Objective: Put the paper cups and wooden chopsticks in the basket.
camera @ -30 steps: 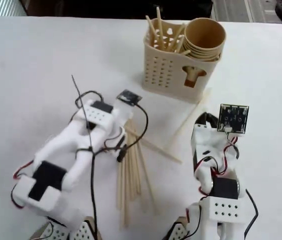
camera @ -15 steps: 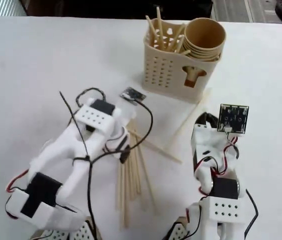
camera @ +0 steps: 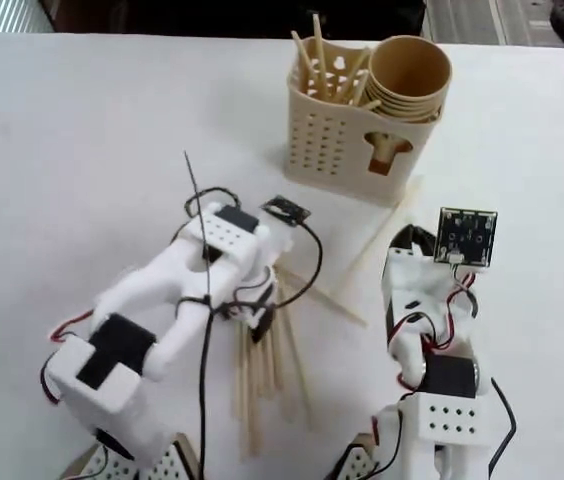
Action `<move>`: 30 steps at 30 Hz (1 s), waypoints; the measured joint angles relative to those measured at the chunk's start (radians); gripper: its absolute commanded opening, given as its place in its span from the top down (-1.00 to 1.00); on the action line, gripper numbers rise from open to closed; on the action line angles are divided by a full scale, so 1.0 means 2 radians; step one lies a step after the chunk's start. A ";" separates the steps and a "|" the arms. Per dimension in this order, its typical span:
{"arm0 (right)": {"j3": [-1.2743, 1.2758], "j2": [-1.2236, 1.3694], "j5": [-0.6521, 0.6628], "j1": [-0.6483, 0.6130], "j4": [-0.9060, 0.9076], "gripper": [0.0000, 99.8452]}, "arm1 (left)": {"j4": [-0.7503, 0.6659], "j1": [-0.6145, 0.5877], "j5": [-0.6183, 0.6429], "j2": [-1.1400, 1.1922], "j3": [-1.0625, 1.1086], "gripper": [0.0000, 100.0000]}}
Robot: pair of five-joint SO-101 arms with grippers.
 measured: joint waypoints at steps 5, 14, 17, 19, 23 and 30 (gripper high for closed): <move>0.000 0.000 0.000 0.000 0.000 0.95 | 0.012 0.000 0.000 0.022 -0.035 0.95; 0.000 0.000 0.000 0.000 0.000 0.95 | 0.013 -0.001 -0.026 0.029 -0.037 0.96; 0.000 0.000 0.000 0.000 0.000 0.95 | 0.013 -0.001 -0.028 0.029 -0.041 0.96; 0.000 0.000 0.000 0.000 0.000 0.95 | 0.018 -0.001 -0.028 0.028 -0.044 0.95; 0.000 0.000 0.000 0.000 0.000 0.95 | 0.029 -0.002 -0.028 0.002 -0.045 0.74; 0.000 0.000 0.000 0.000 0.000 0.95 | 0.045 -0.003 -0.016 -0.018 -0.045 0.53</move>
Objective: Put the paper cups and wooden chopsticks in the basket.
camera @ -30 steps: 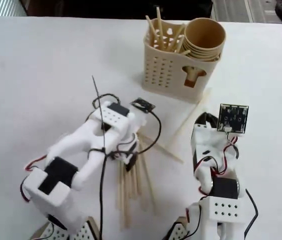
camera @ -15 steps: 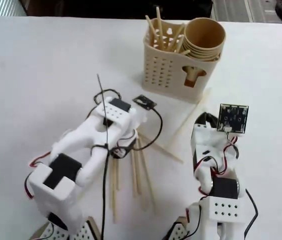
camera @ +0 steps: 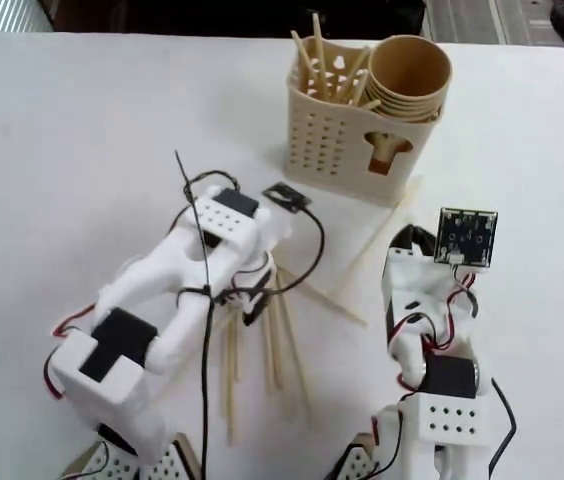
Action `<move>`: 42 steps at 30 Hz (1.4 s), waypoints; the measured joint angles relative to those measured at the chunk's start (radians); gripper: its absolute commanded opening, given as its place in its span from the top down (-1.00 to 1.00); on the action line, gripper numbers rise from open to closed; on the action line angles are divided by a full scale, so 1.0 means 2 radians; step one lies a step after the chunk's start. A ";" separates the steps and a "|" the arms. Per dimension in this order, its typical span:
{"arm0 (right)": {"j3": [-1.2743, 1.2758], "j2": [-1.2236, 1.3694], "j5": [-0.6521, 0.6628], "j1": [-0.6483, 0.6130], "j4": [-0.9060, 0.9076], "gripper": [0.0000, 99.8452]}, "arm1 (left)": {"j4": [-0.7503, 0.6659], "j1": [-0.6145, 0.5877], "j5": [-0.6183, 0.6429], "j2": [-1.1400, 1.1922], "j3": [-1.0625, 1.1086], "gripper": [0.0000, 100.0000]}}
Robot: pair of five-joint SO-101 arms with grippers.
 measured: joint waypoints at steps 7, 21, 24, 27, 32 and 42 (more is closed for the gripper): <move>0.000 0.000 0.000 0.000 0.000 0.95 | -0.014 -0.005 0.020 0.000 0.003 0.54; 0.000 0.000 0.000 0.000 0.000 0.95 | -0.084 -0.028 0.020 -0.012 0.073 0.76; 0.000 0.000 0.000 0.000 0.000 0.95 | -0.081 -0.027 0.020 -0.003 0.067 0.90; 0.000 0.000 0.000 0.000 0.000 0.95 | -0.060 -0.025 0.020 0.026 0.035 0.94; 0.000 0.000 0.000 0.000 0.000 0.95 | -0.031 -0.025 0.020 0.059 -0.008 0.96; 0.000 0.000 0.000 0.000 0.000 0.95 | 0.025 -0.033 0.005 -0.002 -0.041 0.96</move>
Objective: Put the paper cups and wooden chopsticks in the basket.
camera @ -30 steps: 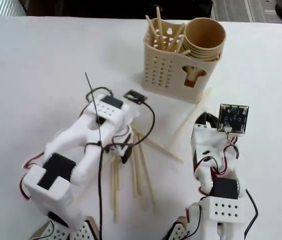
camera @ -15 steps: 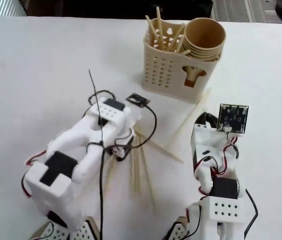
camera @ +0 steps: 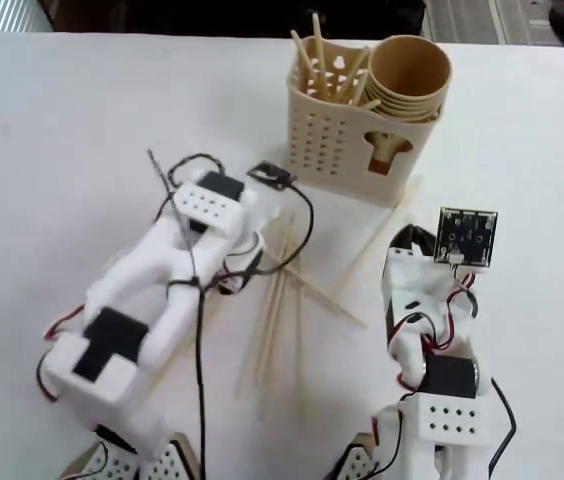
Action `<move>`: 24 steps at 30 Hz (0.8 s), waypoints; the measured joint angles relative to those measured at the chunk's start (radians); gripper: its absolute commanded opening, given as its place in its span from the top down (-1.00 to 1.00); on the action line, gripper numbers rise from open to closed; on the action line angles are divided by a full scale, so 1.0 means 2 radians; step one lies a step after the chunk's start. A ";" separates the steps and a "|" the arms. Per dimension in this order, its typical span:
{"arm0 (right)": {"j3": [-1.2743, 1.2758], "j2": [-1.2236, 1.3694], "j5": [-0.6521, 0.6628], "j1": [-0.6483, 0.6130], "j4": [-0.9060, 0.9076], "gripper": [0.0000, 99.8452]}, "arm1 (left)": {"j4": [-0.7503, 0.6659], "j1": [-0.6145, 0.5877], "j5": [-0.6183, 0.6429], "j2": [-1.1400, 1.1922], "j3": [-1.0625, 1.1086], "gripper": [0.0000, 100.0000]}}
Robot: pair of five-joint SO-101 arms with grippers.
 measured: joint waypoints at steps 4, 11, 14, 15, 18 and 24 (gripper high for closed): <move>0.000 0.000 0.000 0.000 0.000 0.95 | 0.015 0.002 0.000 -0.073 0.000 0.96; 0.000 0.000 0.000 0.000 0.000 0.95 | 0.024 0.002 -0.029 -0.162 0.000 0.96; 0.000 0.000 0.000 0.000 0.000 0.95 | 0.025 0.002 -0.032 -0.183 -0.019 0.96; 0.000 0.000 0.000 0.000 0.000 0.95 | 0.028 0.002 -0.032 -0.187 -0.034 0.96; 0.000 0.000 0.000 0.000 0.000 0.95 | 0.041 0.002 -0.032 -0.193 -0.094 0.96; 0.000 0.000 0.000 0.000 0.000 0.95 | 0.059 0.002 -0.032 -0.183 -0.247 0.96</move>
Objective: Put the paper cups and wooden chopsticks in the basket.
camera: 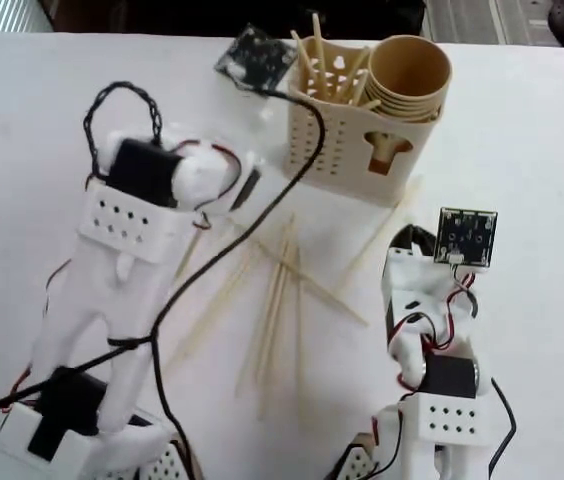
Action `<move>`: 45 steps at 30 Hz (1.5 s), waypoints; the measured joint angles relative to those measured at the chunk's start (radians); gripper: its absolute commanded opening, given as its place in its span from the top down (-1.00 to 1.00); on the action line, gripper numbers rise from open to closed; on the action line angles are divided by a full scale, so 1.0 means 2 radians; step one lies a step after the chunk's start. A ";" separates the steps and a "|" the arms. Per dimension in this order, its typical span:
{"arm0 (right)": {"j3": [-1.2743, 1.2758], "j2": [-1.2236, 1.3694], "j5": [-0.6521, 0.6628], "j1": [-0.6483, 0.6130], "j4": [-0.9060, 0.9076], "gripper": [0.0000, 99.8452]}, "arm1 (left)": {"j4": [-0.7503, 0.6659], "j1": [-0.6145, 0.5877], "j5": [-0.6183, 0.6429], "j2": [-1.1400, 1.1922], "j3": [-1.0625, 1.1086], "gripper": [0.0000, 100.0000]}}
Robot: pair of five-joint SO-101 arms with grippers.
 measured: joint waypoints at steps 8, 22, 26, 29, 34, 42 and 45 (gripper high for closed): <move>0.000 0.000 0.000 0.000 0.000 0.95 | 0.000 0.038 -0.001 0.070 -0.183 0.96; 0.006 0.000 0.000 -0.001 0.000 0.95 | -0.208 0.061 -0.002 0.185 -0.401 0.96; 0.009 0.000 0.000 -0.001 0.000 0.95 | -0.267 0.061 -0.002 0.216 -0.401 0.96; 0.009 0.000 0.000 0.000 0.000 0.95 | -0.294 0.061 -0.002 0.248 -0.401 0.95; 0.009 0.000 0.000 -0.001 0.000 0.95 | -0.296 0.061 -0.002 0.305 -0.401 0.72; 0.009 0.000 0.000 -0.001 0.000 0.95 | -0.227 0.061 0.031 0.322 -0.401 0.55; 0.009 0.000 0.000 -0.001 0.000 0.95 | -0.196 0.054 0.031 0.318 -0.401 0.55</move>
